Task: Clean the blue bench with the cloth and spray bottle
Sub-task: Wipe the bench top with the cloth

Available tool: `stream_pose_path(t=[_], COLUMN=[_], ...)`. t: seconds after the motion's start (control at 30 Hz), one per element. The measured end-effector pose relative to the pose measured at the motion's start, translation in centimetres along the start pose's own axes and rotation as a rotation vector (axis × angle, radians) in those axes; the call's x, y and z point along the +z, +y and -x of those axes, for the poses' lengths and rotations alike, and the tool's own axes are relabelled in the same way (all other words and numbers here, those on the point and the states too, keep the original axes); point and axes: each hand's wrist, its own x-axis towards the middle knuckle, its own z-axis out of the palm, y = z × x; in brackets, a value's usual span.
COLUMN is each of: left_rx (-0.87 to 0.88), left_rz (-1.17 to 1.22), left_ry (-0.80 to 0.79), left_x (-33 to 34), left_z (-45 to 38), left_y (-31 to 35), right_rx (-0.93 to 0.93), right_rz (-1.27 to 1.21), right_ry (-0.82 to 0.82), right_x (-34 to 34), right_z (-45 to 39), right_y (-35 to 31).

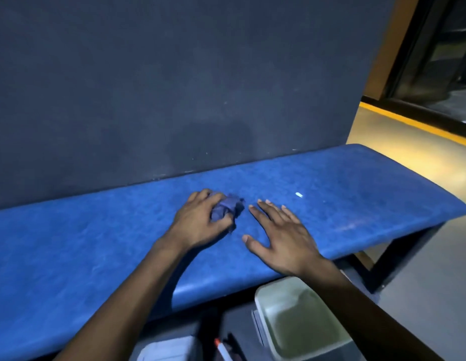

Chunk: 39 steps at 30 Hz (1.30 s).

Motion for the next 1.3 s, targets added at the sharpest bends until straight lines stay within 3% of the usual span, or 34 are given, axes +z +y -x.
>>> stream_pose_path(t=[0.13, 0.27, 0.4, 0.5, 0.7, 0.77, 0.87, 0.97, 1.1, 1.17, 1.23, 1.3], left_rx=[0.035, -0.265, -0.137, -0.163, -0.516, -0.464, -0.239, -0.139, -0.358, -0.430, -0.304, -0.066], left_rz=[0.076, 0.020, 0.034, 0.044, -0.034, -0.016, -0.004, 0.000, -0.092, -0.077, -0.057, -0.003], left_ry=[-0.029, 0.080, 0.035, 0.082, 0.226, 0.186, 0.137, 0.125, 0.162, 0.180, 0.140, 0.072], left_x=[-0.9, -0.4, 1.7, 0.7, -1.0, 0.3, 2.1, 1.0, -1.8, -1.8, -0.7, 0.3], left_z=[0.7, -4.8, -2.8, 1.5, -3.9, -5.2, -2.6, 1.0, -1.9, -4.0, -4.1, -1.4], left_y=[-2.8, -2.3, 1.4, 0.0, -4.8, -2.4, 0.5, -1.3, -7.1, -6.5, -3.8, -1.8], right_rx=[-0.002, 0.008, 0.008, 0.013, 0.027, 0.025, 0.017, 0.019, 0.030, 0.035, 0.031, 0.024], right_rz=[0.000, 0.009, 0.021, 0.016, 0.011, 0.020, 0.050, 0.040, 0.041, 0.043, 0.052, 0.057], right_ry=[0.030, 0.034, 0.041, 0.039, 0.034, 0.036, 0.042, 0.043, 0.036, 0.032, 0.025, 0.023], right_x=[0.2, 0.2, 0.2, 0.3, 0.4, 0.3, 0.3, 0.3, 0.5, 0.4, 0.3, 0.2], right_z=[-0.1, -0.2, -0.1, -0.1, -0.1, 0.0, 0.1, 0.1, -0.1, -0.1, 0.0, 0.2], right_y=[0.1, -0.1, 0.0, 0.0, -0.4, -0.4, -0.3, -0.2, -0.4, -0.5, -0.5, -0.5])
